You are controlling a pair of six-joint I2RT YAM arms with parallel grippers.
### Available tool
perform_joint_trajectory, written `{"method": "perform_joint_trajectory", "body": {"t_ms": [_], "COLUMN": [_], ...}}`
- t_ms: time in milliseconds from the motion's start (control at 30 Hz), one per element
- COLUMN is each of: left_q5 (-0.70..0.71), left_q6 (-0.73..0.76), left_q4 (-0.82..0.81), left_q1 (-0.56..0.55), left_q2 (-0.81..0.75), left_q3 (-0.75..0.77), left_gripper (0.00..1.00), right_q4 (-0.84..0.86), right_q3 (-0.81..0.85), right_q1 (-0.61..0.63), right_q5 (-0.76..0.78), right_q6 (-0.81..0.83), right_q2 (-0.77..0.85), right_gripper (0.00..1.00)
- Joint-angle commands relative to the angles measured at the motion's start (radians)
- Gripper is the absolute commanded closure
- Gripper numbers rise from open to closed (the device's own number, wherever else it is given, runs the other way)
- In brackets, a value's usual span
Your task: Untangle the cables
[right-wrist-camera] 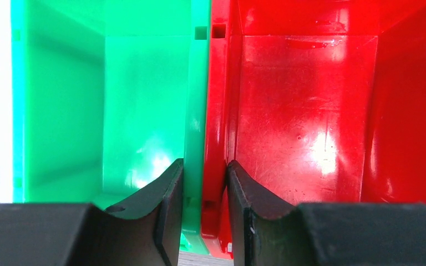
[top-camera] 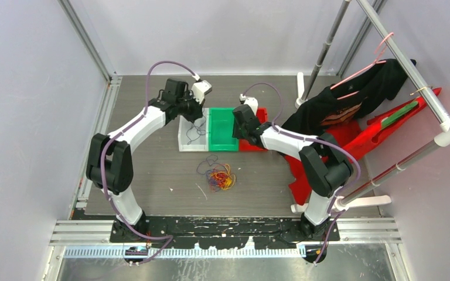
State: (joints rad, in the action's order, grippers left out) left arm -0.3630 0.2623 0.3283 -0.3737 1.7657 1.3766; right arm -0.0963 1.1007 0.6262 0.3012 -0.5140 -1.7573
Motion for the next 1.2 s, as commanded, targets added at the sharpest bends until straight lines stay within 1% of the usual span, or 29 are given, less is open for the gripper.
{"method": "perform_joint_trajectory", "body": {"t_ms": [0, 133, 200, 267, 367, 400, 433, 467, 600, 667, 767, 833, 967, 1033, 1100, 1167], "left_q5": [0.069, 0.102, 0.08, 0.057, 0.031, 0.026, 0.02, 0.012, -0.04, -0.069, -0.087, -0.106, -0.097, -0.114, -0.137, -0.165], "left_q6": [0.077, 0.114, 0.115, 0.074, 0.089, 0.103, 0.115, 0.127, 0.151, 0.145, 0.163, 0.176, 0.184, 0.198, 0.201, 0.199], "left_q4": [-0.071, -0.078, -0.088, -0.11, -0.073, -0.052, -0.031, -0.001, 0.091, 0.118, 0.164, 0.218, 0.283, 0.324, 0.338, 0.34], "left_q1": [-0.001, 0.002, 0.009, 0.022, 0.033, 0.033, 0.034, 0.034, 0.042, 0.052, 0.062, 0.068, 0.078, 0.087, 0.1, 0.113], "left_q2": [-0.018, -0.013, -0.013, -0.02, -0.019, -0.017, -0.016, -0.016, -0.03, -0.047, -0.073, -0.08, -0.074, -0.072, -0.079, -0.089], "left_q3": [0.004, -0.03, -0.045, -0.058, -0.036, -0.027, -0.022, -0.017, 0.0, 0.004, 0.025, 0.06, 0.117, 0.13, 0.125, 0.114], "left_gripper": [1.0, 1.0, 1.0, 1.0, 0.99, 0.91, 0.75, 0.65, 0.37, 0.28, 0.2, 0.14, 0.13, 0.13, 0.16, 0.22], "right_q4": [0.025, 0.038, 0.052, 0.079, 0.095, 0.097, 0.1, 0.101, 0.101, 0.108, 0.119, 0.114, 0.107, 0.103, 0.103, 0.104], "right_q3": [0.079, 0.089, 0.078, 0.057, 0.046, 0.045, 0.046, 0.049, 0.054, 0.048, 0.035, 0.036, 0.038, 0.037, 0.032, 0.026], "right_q1": [0.038, 0.054, 0.055, 0.056, 0.055, 0.055, 0.054, 0.054, 0.055, 0.055, 0.056, 0.055, 0.054, 0.055, 0.055, 0.055], "right_q5": [-0.101, -0.106, -0.112, -0.116, -0.105, -0.106, -0.107, -0.11, -0.103, -0.093, -0.079, -0.077, -0.077, -0.078, -0.079, -0.08], "right_q6": [0.002, 0.002, 0.003, 0.023, 0.037, 0.042, 0.045, 0.047, 0.052, 0.056, 0.065, 0.071, 0.071, 0.071, 0.068, 0.064], "right_q2": [-0.037, -0.039, -0.027, -0.006, 0.022, 0.028, 0.032, 0.034, 0.055, 0.077, 0.11, 0.119, 0.128, 0.133, 0.137, 0.136], "right_gripper": [0.85, 0.85, 0.82, 0.8, 0.78, 0.78, 0.77, 0.76, 0.69, 0.66, 0.62, 0.61, 0.6, 0.6, 0.6, 0.6]}}
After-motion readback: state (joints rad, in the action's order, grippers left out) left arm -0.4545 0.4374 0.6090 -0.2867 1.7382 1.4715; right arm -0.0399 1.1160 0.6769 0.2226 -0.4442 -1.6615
